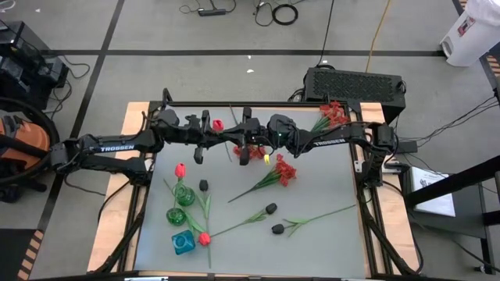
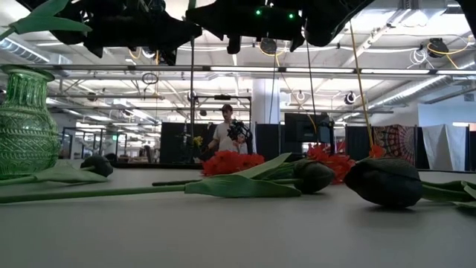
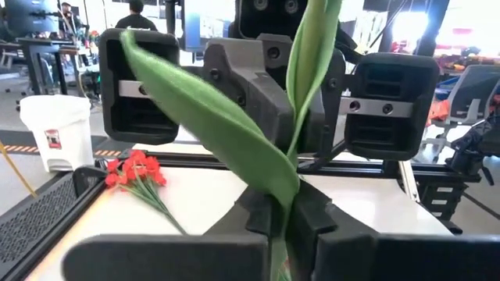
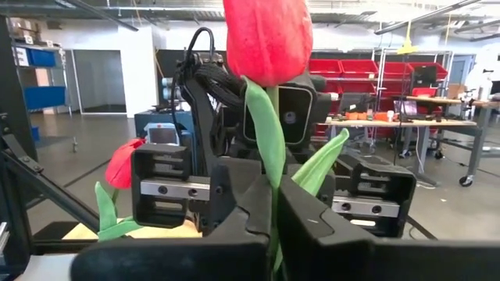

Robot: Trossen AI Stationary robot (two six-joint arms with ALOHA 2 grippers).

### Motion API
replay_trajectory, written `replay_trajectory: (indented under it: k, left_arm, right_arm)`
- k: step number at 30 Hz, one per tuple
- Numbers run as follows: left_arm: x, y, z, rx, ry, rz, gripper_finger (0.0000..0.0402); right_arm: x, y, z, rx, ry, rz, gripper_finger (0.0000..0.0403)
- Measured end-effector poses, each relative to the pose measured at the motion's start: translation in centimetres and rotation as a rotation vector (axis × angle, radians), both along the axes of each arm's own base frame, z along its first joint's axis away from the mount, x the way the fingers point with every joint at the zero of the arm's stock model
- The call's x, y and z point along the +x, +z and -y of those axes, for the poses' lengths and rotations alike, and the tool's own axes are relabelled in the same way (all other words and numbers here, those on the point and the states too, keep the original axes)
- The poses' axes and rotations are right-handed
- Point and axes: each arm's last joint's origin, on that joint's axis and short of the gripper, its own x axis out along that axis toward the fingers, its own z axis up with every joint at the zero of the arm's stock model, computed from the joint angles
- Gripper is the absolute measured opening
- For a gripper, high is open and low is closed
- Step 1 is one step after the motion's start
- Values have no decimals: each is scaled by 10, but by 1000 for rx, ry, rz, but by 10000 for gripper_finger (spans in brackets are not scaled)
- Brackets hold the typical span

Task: Sort flowers into vase by color
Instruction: Put the right light orange flower into the bottom green vase

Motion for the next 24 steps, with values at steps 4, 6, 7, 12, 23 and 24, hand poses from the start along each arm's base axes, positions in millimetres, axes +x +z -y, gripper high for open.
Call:
replay_trajectory:
  k: [4, 6, 7, 12, 23, 24]
  left_arm:
    - [0, 0, 0, -1, 0, -2, 15]
    - [0, -1, 0, -4, 2, -8, 16]
    - [0, -1, 0, -7, 3, -14, 16]
    - [-3, 1, 1, -3, 11, -7, 16]
    - [-29, 13, 7, 28, 175, -58, 16]
    - [-32, 14, 8, 29, 180, -57, 15]
  right_arm:
    - [0, 0, 0, -11, 3, -2, 19]
    - [0, -1, 0, -24, 4, -10, 35]
    - [0, -1, -1, -25, 5, -14, 43]
    - [0, -1, -1, -26, 13, -13, 82]
    - [-1, -1, -3, -26, 27, -48, 114]
    - [-2, 0, -3, -28, 26, -52, 114]
